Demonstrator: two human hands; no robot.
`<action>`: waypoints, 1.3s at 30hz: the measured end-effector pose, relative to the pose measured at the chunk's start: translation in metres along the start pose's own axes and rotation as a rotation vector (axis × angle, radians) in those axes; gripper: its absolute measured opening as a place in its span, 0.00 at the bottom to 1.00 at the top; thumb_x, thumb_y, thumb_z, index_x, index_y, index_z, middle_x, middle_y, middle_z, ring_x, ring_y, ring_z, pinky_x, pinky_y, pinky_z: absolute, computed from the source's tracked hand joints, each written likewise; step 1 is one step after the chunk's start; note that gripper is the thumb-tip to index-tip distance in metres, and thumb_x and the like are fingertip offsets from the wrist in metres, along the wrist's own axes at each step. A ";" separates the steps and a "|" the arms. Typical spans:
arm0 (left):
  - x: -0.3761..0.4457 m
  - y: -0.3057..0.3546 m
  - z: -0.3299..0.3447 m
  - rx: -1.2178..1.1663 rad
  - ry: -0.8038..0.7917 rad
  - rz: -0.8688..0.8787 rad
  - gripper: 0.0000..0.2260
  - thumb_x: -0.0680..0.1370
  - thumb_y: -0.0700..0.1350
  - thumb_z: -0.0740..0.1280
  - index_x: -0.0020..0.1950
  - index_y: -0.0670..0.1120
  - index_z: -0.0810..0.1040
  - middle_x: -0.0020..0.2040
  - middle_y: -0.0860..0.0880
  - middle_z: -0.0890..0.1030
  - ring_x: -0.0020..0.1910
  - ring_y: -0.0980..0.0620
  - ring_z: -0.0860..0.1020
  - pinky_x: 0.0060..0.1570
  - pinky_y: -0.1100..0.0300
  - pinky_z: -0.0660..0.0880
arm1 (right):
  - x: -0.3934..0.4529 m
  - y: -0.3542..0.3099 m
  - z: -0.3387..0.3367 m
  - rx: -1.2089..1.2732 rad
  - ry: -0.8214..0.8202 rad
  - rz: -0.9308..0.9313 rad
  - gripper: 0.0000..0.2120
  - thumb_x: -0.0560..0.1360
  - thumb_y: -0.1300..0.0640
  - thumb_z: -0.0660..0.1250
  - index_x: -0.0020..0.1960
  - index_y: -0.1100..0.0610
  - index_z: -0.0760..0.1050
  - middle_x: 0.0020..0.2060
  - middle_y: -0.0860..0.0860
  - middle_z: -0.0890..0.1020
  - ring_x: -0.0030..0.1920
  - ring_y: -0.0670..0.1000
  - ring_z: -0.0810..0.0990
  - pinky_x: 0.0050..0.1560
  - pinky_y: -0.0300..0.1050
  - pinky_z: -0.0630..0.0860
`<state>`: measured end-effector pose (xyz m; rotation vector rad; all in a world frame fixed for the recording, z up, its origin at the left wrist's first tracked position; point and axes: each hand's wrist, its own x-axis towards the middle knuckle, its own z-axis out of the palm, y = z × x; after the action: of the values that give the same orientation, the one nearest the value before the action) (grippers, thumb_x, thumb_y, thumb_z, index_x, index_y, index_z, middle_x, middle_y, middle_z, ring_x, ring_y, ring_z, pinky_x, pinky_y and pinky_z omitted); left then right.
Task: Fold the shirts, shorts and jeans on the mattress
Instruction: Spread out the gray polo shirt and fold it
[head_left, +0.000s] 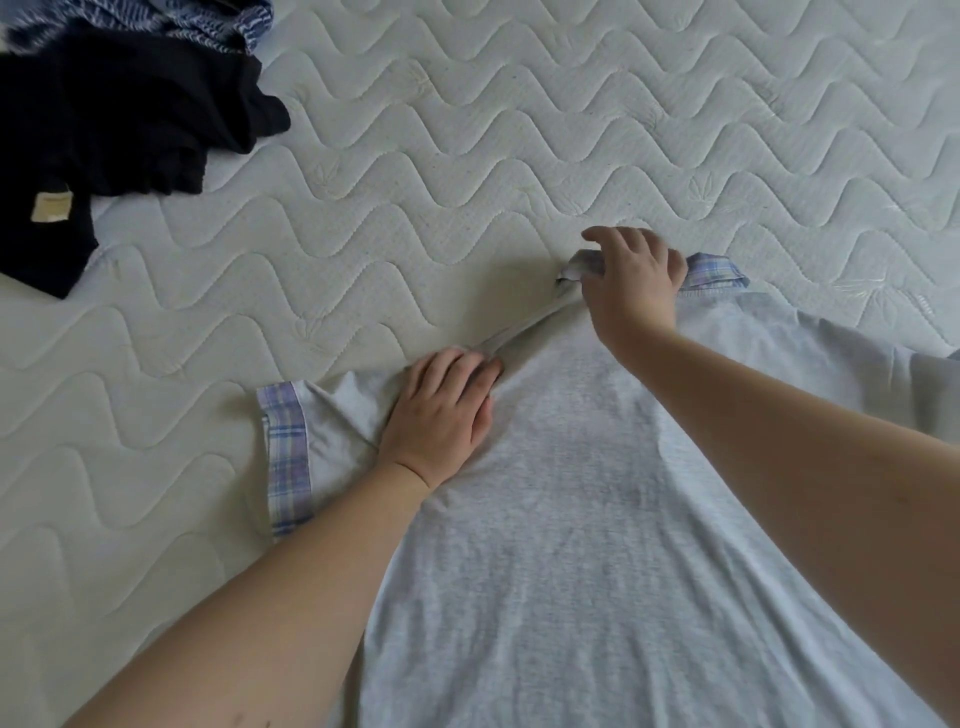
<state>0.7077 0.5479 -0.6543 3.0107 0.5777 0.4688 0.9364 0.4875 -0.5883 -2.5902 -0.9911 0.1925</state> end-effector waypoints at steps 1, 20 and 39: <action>0.001 0.002 -0.004 -0.013 -0.003 -0.007 0.14 0.79 0.47 0.62 0.62 0.46 0.80 0.58 0.47 0.80 0.58 0.44 0.78 0.58 0.49 0.73 | -0.015 -0.003 -0.005 0.016 0.048 -0.024 0.17 0.77 0.56 0.63 0.66 0.49 0.73 0.63 0.49 0.75 0.67 0.54 0.66 0.67 0.52 0.57; 0.109 -0.029 -0.048 -0.438 -0.535 -0.735 0.05 0.80 0.47 0.67 0.47 0.47 0.78 0.53 0.41 0.82 0.52 0.41 0.80 0.47 0.56 0.77 | -0.112 -0.011 0.014 0.026 -0.196 0.157 0.09 0.80 0.47 0.63 0.50 0.52 0.75 0.50 0.49 0.78 0.55 0.53 0.74 0.55 0.47 0.64; 0.180 0.020 -0.005 -0.412 -0.624 -0.436 0.07 0.78 0.49 0.70 0.53 0.48 0.81 0.53 0.46 0.82 0.53 0.46 0.79 0.49 0.59 0.71 | -0.131 0.025 0.053 -0.003 0.055 -0.221 0.20 0.79 0.44 0.59 0.63 0.56 0.74 0.61 0.52 0.76 0.63 0.55 0.72 0.71 0.51 0.59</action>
<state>0.8722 0.5952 -0.5961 2.3441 0.8968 -0.3276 0.8405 0.3977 -0.6472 -2.4506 -1.2468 0.0627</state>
